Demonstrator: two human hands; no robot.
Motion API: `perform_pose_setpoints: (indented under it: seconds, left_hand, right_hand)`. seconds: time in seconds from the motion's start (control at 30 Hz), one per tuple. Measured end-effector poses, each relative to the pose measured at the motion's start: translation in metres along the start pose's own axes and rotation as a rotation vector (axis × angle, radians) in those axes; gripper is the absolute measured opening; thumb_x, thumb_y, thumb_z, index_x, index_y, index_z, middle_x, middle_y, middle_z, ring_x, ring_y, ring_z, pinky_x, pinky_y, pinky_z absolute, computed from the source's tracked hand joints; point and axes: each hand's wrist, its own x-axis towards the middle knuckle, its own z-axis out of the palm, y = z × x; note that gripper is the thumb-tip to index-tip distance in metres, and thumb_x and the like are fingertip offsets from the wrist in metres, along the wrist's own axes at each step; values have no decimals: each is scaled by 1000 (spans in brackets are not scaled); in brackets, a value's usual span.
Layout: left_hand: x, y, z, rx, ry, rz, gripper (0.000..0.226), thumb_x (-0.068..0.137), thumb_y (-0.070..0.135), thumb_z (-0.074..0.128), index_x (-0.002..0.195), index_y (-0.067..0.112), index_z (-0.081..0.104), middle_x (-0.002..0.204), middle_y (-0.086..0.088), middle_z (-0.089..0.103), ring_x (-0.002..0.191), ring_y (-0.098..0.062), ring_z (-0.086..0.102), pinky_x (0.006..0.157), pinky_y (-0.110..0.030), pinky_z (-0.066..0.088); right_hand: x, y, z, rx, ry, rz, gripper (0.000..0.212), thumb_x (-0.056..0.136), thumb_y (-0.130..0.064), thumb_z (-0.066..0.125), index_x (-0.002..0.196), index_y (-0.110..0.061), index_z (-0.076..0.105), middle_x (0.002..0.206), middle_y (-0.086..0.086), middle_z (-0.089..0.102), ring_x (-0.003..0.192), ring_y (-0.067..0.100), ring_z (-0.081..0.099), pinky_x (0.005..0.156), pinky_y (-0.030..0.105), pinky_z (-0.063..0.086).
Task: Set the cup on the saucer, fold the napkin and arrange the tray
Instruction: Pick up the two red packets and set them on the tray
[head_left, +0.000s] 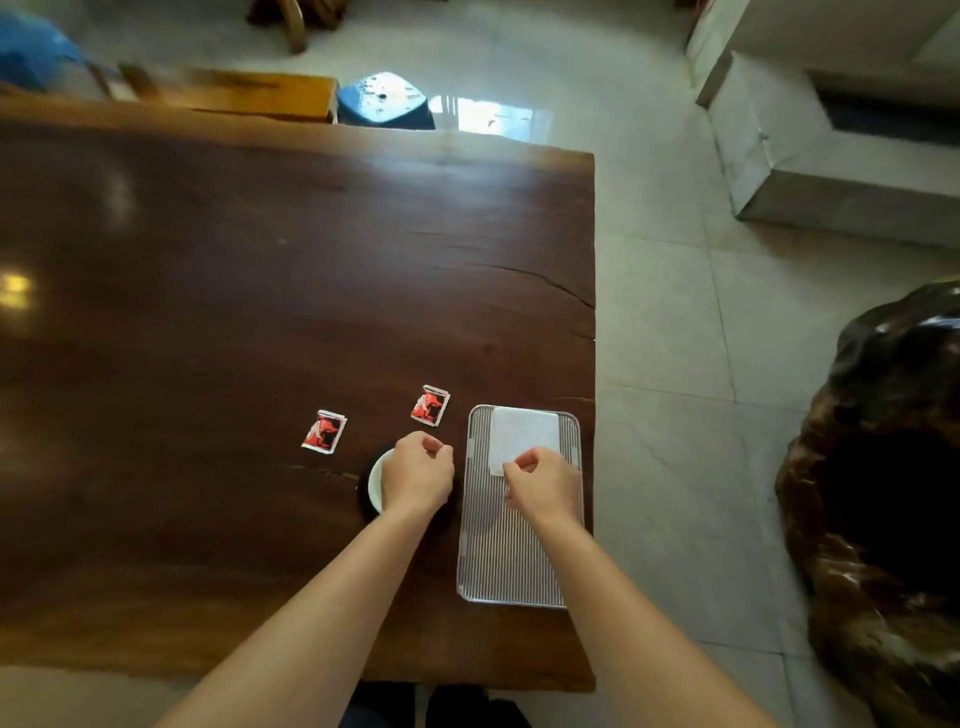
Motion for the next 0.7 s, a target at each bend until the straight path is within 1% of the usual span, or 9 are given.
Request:
perform_pose_setpoints:
  seconds: [0.1, 0.17, 0.23, 0.3, 0.4, 0.47, 0.53, 0.6, 0.7]
  left_hand:
    - [17, -7, -36, -23, 65, -6, 15, 91, 30, 65, 78, 29, 58, 88, 0, 69, 84, -23, 72, 78, -44, 62]
    - [35, -16, -60, -36, 126, -33, 15, 89, 30, 66, 76, 29, 58, 87, 1, 70, 81, -23, 73, 77, -44, 62]
    - [54, -28, -82, -33, 176, -69, 15, 84, 30, 69, 74, 28, 59, 88, -1, 72, 79, -24, 74, 76, -44, 63]
    - [71, -37, -98, -29, 194, -101, 12, 81, 30, 71, 76, 27, 61, 87, -2, 73, 78, -25, 74, 74, -44, 63]
    - [90, -44, -113, 72, 190, -107, 10, 83, 28, 73, 86, 24, 63, 89, 2, 70, 87, -23, 69, 81, -38, 58]
    - [105, -50, -117, 126, 175, -105, 11, 87, 26, 72, 93, 22, 63, 91, 3, 65, 88, -20, 62, 78, -32, 50]
    - [118, -57, -118, 167, 168, -110, 14, 88, 25, 72, 98, 19, 64, 92, 4, 64, 85, -15, 56, 72, -29, 43]
    - [132, -66, -118, 207, 161, -111, 19, 87, 26, 73, 101, 17, 64, 96, 2, 66, 85, -13, 55, 71, -29, 41]
    - [148, -77, -117, 276, 156, -106, 29, 85, 29, 76, 107, 17, 61, 106, -3, 64, 86, -14, 54, 70, -30, 42]
  right_hand:
    - [7, -30, 20, -30, -77, -33, 21, 90, -33, 66, 97, -14, 69, 96, 6, 71, 91, 28, 71, 84, 43, 60]
    - [15, -50, 33, -105, -93, -52, 31, 92, -33, 63, 110, -9, 69, 106, 8, 72, 106, 29, 65, 92, 35, 52]
    - [22, -68, 46, -141, -104, -56, 37, 93, -31, 61, 121, -7, 66, 115, 10, 71, 115, 28, 60, 94, 31, 46]
    - [33, -83, 63, -144, -121, -30, 39, 92, -31, 62, 123, -7, 64, 115, 11, 71, 114, 29, 62, 94, 32, 46]
    - [49, -95, 86, -171, -125, 4, 35, 90, -29, 64, 117, -7, 64, 109, 12, 73, 108, 31, 64, 89, 33, 48]
    - [59, -101, 98, -207, -113, 6, 33, 91, -32, 65, 114, -8, 65, 109, 10, 72, 108, 31, 62, 81, 33, 44]
    - [69, -106, 109, -224, -99, 16, 35, 92, -37, 64, 112, -9, 66, 107, 9, 72, 106, 30, 64, 74, 29, 39]
    - [80, -107, 121, -237, -76, 50, 37, 92, -38, 63, 113, -8, 66, 108, 10, 72, 106, 30, 64, 75, 28, 40]
    - [95, -105, 134, -310, -52, 93, 42, 92, -39, 64, 116, -4, 63, 115, 14, 67, 111, 33, 60, 85, 35, 46]
